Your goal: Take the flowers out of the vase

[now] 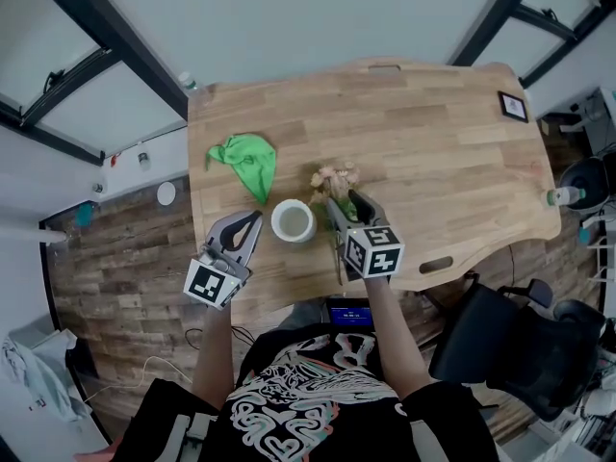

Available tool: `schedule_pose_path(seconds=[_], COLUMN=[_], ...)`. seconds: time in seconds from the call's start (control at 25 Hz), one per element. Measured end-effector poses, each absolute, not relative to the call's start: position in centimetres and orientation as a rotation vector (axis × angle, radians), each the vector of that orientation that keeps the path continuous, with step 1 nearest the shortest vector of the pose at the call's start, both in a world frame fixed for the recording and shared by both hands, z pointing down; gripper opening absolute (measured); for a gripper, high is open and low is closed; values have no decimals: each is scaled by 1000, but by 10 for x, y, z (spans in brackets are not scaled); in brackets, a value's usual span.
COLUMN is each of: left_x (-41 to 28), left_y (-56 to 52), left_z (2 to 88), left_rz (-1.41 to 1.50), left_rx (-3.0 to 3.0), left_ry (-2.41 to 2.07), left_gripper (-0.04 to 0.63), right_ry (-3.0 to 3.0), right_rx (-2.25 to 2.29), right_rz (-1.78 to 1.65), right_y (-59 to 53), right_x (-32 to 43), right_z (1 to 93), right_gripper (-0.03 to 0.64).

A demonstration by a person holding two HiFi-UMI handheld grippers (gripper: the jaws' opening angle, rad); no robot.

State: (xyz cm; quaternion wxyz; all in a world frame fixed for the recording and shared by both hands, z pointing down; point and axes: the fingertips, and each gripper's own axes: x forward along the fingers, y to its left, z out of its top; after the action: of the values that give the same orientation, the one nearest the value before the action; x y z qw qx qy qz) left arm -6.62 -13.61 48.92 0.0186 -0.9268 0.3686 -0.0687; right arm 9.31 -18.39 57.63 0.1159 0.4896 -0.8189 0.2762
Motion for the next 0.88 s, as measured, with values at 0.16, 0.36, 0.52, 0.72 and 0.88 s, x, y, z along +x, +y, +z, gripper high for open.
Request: schedule_pose_path(seconds=[0.16,0.36,0.52,0.72,0.88], left_x=[-75,-89,-89,-76,-62], left_y=[-135,-127,-96,-48,-13], left_z=[485,468,457,433,422], left_rz=[-198,-127,-106,-98,-80], left_rx=[-2870,-2836,-2829,-2761,-2748], left_ry=[1180,1255,1337,1420,1474], left_gripper=[3,3,3,3,3], right_ry=[-2453,-2462,-2521,-2608,-2661], right_rx=[1563,1608,1590,1522,1478], right_rz=[647,380,263,170,84], right_y=[-170,-137,-97,-51,-19], right_x=[103,110,106,98,100], right_z=[538,494,466,439,417], right_gripper=[181,2,2,2,2])
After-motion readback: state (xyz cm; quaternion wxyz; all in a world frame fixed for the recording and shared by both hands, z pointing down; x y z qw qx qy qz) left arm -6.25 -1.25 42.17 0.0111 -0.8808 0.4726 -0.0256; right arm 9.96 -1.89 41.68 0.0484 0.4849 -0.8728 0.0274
